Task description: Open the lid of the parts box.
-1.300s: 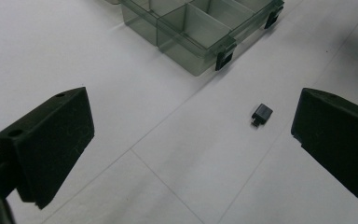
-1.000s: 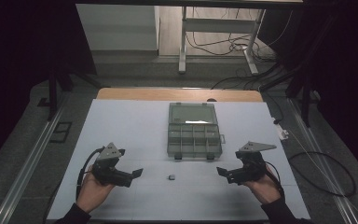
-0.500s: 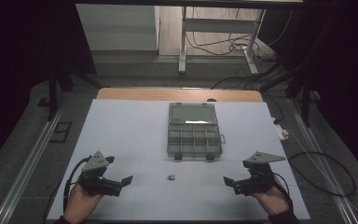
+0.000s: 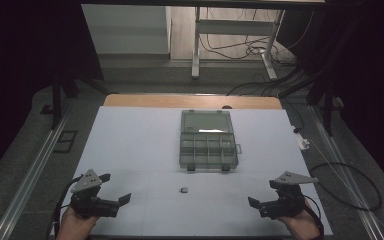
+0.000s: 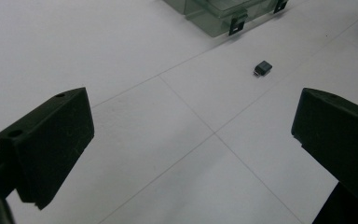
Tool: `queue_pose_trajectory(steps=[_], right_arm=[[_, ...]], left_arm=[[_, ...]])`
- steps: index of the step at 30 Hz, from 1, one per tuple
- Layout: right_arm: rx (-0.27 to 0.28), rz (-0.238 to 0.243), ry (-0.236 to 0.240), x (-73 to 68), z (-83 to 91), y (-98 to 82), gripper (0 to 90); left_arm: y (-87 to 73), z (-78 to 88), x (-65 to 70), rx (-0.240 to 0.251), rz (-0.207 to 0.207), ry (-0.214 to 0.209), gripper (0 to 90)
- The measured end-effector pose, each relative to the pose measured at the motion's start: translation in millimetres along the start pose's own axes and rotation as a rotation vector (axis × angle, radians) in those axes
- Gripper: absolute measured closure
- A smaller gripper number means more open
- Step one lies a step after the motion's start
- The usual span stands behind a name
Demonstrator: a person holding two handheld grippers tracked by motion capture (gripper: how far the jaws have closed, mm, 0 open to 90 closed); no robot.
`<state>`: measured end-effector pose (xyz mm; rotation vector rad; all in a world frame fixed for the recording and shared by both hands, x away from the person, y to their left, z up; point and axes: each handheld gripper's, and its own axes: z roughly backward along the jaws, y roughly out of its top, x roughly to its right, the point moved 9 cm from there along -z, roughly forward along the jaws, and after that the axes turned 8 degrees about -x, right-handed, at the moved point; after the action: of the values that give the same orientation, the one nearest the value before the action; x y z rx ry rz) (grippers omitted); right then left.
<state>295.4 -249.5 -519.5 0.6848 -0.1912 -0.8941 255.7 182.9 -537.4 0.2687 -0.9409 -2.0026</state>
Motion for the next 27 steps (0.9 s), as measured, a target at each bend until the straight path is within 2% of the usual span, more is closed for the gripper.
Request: queue_pose_trajectory(steps=[13, 21, 24, 27], right_arm=[[-0.037, -0.013, -0.03, -1.6, 7.6, -20.8, 0.0], [-0.059, -0.021, -0.046, -1.4, 10.7, -32.2, 0.0], [-0.038, -0.021, -0.057, -0.8, 12.8, -31.3, 0.0], [-0.042, -0.024, -0.06, -0.2, 12.4, -32.1, 0.0]], left_arm=[[-14.0, 13.1, 0.2, -0.001, 0.008, 0.04, 0.0], [-17.4, 14.3, 0.5, -0.016, 0.009, 0.057, 0.0], [-17.9, 12.8, 0.2, -0.029, 0.015, 0.059, 0.0], [-17.9, 12.5, -0.2, -0.032, 0.018, 0.058, 0.0]])
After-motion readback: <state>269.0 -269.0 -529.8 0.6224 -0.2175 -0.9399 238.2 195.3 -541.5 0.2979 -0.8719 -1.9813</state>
